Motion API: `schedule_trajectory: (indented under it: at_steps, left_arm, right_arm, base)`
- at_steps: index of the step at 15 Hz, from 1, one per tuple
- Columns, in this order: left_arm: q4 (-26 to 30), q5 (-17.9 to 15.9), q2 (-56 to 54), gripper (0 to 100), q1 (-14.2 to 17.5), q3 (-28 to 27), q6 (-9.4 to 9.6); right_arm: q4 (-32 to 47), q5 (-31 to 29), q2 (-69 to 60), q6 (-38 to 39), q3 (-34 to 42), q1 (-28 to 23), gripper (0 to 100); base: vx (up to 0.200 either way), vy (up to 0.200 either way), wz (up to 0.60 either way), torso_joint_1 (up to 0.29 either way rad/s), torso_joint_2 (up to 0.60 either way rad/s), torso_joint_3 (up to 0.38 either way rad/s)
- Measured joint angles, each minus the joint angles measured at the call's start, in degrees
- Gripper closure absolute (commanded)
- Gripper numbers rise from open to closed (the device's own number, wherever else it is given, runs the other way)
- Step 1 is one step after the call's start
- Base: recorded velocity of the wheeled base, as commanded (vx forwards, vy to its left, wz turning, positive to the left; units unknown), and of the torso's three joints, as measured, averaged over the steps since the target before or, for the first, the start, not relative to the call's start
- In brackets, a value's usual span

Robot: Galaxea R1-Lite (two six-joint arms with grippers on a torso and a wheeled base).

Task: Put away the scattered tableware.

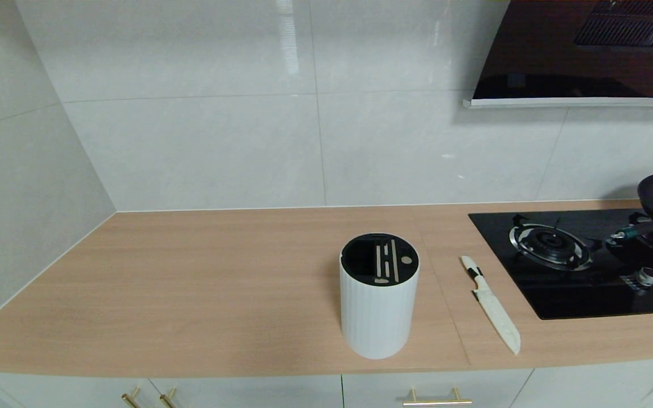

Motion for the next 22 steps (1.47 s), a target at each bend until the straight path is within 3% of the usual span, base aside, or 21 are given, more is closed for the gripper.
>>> schedule_trajectory:
  at_steps: [4, 6, 15, 22]
  left_arm:
    - [0.02, 0.02, 0.00, 0, 0.00, 0.00, 0.00]
    - [0.02, 0.00, 0.00, 0, 0.00, 0.00, 0.01]
    - [0.00, 0.00, 0.00, 0, 0.00, 0.00, 0.01]
    - [0.00, 0.00, 0.00, 0, 0.00, 0.00, 0.01]
  right_arm:
    - [0.26, -0.04, 0.34, -0.06, -0.68, 0.00, 0]
    - [0.21, 0.07, 2.77, 0.38, -5.47, 0.41, 0]
    - [-0.66, 4.34, 44.01, 0.29, -29.93, 4.17, 0]
    - [-18.77, 4.41, 77.11, -0.11, -34.62, 7.59, 0]
  base:
    - [0.000, 0.000, 0.00, 0.000, 0.00, 0.000]
    - [0.000, 0.000, 0.00, 0.000, 0.00, 0.000]
    - [0.000, 0.000, 0.00, 0.000, 0.00, 0.000]
    - [0.000, 0.000, 0.00, 0.000, 0.00, 0.000]
